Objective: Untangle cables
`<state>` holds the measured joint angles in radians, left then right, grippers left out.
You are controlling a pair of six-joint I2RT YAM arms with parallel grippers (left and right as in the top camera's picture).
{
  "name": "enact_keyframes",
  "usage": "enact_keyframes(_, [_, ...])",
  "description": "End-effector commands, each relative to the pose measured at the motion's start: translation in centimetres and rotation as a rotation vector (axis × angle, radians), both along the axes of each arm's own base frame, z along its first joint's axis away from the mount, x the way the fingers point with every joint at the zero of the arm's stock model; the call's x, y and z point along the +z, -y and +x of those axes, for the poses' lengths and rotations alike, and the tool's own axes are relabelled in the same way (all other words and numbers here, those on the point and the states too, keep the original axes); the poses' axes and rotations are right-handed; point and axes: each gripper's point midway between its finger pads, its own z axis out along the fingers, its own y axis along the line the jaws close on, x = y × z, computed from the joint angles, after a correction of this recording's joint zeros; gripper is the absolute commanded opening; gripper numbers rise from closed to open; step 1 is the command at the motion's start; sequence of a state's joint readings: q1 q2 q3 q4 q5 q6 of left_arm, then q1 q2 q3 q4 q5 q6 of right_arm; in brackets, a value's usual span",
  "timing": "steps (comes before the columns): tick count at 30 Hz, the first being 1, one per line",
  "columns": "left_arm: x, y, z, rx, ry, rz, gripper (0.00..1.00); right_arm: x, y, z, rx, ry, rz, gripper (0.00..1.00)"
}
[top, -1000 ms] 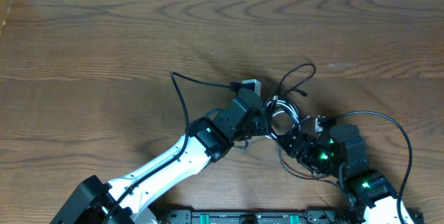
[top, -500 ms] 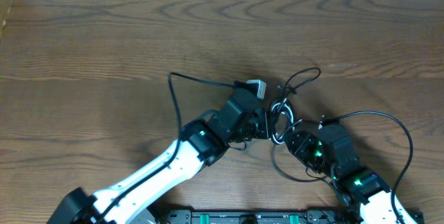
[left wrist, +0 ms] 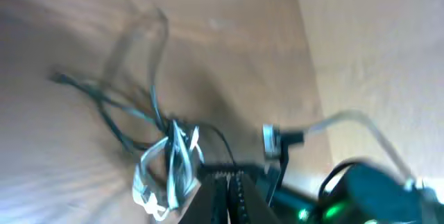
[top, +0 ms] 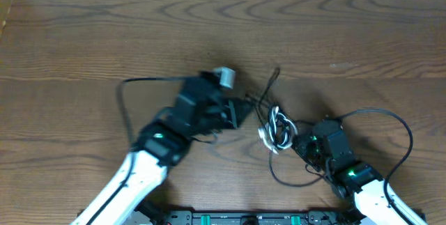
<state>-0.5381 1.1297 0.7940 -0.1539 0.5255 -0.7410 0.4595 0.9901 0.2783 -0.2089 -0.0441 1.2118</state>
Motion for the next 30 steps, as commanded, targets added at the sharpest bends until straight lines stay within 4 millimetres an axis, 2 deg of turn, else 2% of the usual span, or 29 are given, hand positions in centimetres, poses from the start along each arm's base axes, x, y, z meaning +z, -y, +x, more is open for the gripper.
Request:
enact_keyframes(1, [1.9,-2.3,1.3,0.034,0.044,-0.02,0.08,-0.5,3.3,1.0,-0.075,0.059,-0.164,0.01])
enact_keyframes(4, [2.0,-3.5,2.1,0.039,0.066,-0.018,0.08,-0.2,4.9,1.8,-0.112,0.091,-0.225,0.01])
enact_keyframes(7, [1.7,-4.6,2.8,0.061,0.079,0.005,0.08,0.6,4.8,2.8,-0.068,0.14,-0.223,0.01])
enact_keyframes(10, [0.8,-5.2,3.0,0.08,0.05,0.025,0.08,2.3,2.4,4.0,0.076,0.23,-0.174,0.01])
enact_keyframes(13, [-0.3,-5.3,2.8,0.082,0.008,0.044,0.08,5.5,-1.4,5.0,0.286,0.383,-0.077,0.01])
enact_keyframes(15, [-0.8,-5.3,2.8,0.081,-0.011,0.051,0.09,8.7,-4.4,5.2,0.437,0.511,0.016,0.01])
enact_keyframes(18, [-1.1,-5.2,2.9,0.081,-0.02,0.054,0.17,12.9,-7.2,4.8,0.579,0.652,0.136,0.01])
enact_keyframes(20, [-1.2,-5.2,2.9,0.081,-0.024,0.055,0.25,14.6,-8.2,4.5,0.629,0.706,0.183,0.01])
enact_keyframes(21, [-1.3,-5.2,2.9,0.081,-0.028,0.057,0.3,14.7,-8.2,4.5,0.628,0.706,0.183,0.01])
enact_keyframes(23, [-1.7,-5.3,2.6,0.08,-0.05,0.066,0.45,13.0,-7.2,5.0,0.572,0.639,0.134,0.08])
enact_keyframes(25, [-2.2,-5.5,2.1,0.08,-0.077,0.077,0.57,11.6,-6.3,5.1,0.527,0.575,0.095,0.22])
enact_keyframes(28, [-3.1,-6.0,1.8,0.101,-0.11,0.118,0.66,10.9,-6.4,4.9,0.531,0.55,0.09,0.34])
enact_keyframes(30, [-3.5,-5.9,1.4,0.099,-0.121,0.136,0.66,10.4,-6.3,4.7,0.529,0.526,0.083,0.39])
